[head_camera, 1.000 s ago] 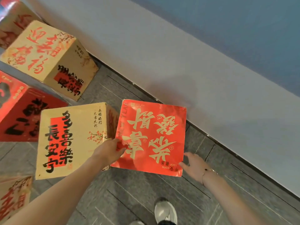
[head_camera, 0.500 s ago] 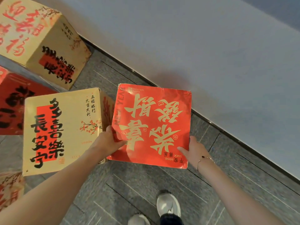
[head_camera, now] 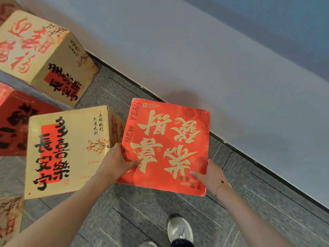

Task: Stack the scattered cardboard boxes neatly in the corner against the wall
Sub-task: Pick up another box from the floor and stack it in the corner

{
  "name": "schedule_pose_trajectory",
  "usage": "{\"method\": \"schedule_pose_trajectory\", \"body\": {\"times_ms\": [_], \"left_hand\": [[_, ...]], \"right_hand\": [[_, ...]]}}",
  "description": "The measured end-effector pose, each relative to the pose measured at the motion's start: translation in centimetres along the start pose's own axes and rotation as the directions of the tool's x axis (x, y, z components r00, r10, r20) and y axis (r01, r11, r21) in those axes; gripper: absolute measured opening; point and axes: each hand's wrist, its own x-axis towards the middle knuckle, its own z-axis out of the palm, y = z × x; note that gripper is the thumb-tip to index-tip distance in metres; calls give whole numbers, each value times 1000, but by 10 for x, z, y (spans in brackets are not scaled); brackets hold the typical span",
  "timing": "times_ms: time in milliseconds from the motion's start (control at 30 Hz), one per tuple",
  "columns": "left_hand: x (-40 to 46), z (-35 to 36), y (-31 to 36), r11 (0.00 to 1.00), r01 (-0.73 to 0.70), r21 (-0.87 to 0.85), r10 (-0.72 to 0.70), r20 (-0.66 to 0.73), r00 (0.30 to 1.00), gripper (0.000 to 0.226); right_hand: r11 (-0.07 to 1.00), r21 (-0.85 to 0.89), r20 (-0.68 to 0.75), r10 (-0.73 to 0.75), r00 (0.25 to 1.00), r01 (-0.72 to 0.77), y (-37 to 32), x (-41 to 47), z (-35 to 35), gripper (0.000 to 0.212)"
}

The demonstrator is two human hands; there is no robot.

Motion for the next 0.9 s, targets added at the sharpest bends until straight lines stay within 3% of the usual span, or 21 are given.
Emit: {"method": "schedule_pose_trajectory", "body": {"times_ms": [167,333,600,767,900], "left_hand": [[-45,-25,18,997,-2,-75,5,40,999,71],[-106,-74,59,998,-50,-41,51,32,998,68],[-197,-142,141,969,-244,37,244,-1,970,75],[-276,-156,186,935,-353,37,353,12,936,66],[-342,-155,221,893,-444,70,440,65,896,70]], "right_hand": [[995,103,18,-2,1000,0,-2,-59,-32,62],[991,134,-1,-16,1000,16,-12,-134,-78,57],[975,202,-136,-67,988,94,-8,-258,-153,52],[967,243,-246,-18,969,80,17,-349,-188,45],[954,297,-277,47,960,39,56,-427,-208,51]]}}
